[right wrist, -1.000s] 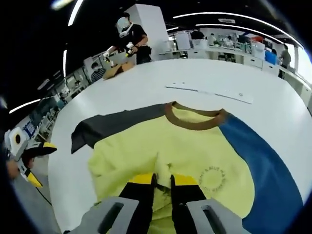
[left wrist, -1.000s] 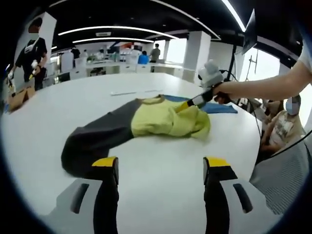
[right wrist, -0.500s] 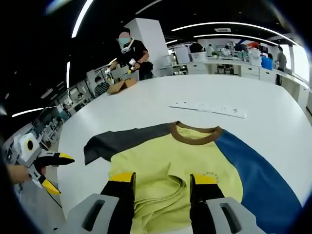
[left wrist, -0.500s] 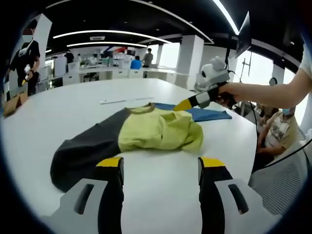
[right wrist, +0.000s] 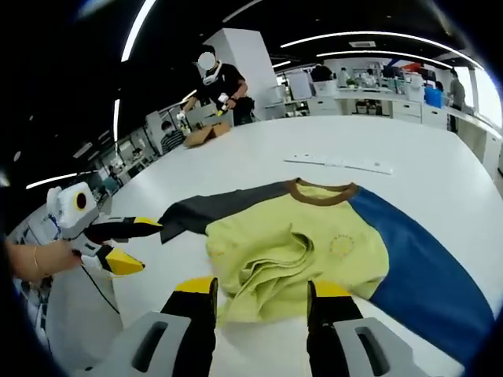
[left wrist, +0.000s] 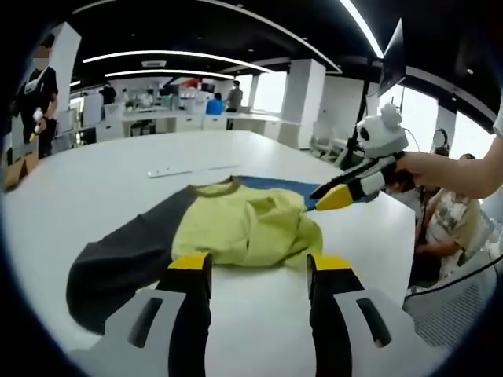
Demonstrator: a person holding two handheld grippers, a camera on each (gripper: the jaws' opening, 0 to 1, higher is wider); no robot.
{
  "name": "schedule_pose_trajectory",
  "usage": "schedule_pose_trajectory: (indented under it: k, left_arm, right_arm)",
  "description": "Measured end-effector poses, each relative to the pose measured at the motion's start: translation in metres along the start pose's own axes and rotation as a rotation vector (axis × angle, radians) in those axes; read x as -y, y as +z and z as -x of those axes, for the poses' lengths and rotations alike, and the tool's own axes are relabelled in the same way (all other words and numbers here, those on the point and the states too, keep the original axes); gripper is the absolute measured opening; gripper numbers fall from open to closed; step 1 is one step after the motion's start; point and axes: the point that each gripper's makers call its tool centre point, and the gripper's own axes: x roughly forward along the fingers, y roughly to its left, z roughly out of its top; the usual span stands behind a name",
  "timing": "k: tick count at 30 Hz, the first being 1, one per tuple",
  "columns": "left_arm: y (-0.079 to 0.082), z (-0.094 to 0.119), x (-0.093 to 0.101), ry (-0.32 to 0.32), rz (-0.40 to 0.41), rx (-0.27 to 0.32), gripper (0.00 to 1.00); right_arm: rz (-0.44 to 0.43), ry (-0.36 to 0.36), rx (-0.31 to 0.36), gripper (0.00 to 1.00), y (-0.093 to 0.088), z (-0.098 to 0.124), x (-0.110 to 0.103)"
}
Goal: Fold the garment on the visible template until the final outline fits inside the template.
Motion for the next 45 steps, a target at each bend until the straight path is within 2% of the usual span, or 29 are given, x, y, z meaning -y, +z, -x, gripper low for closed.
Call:
schedule_pose_trajectory:
  k: [4,9,18,30,36,41,45]
  left_arm:
    - [0.006,-0.007,0.003,0.014,-0.009,0.003,0.36]
    - [0.011,-0.022,0.012,-0.001,-0.004,-0.002,0.35]
    - [0.018,-0.044,0.02,0.001,0.022,-0.002,0.31]
    - [0.025,-0.076,0.033,0.009,0.066,-0.017,0.26]
    - [0.031,-0.089,0.043,0.002,0.128,-0.019,0.24]
    - [0.03,-0.097,0.045,0.012,0.14,-0.035,0.23]
    - [0.024,-0.103,0.045,0.022,0.142,-0.069,0.21]
  right_arm:
    - [0.007,0.004,-0.019,0.39,-0.014,0.003,-0.002]
    - [0.008,0.019,-0.037,0.36,-0.032,0.002,-0.011]
    - [0.049,0.059,-0.048,0.27,-0.053,-0.01,-0.032]
    - [0.017,0.054,-0.031,0.18,-0.063,-0.022,-0.034]
    - [0.027,0.05,-0.022,0.16,-0.063,-0.026,-0.036]
    - [0.028,0.048,-0.024,0.15,-0.065,-0.03,-0.037]
    - [0.024,0.048,-0.024,0.13,-0.067,-0.033,-0.037]
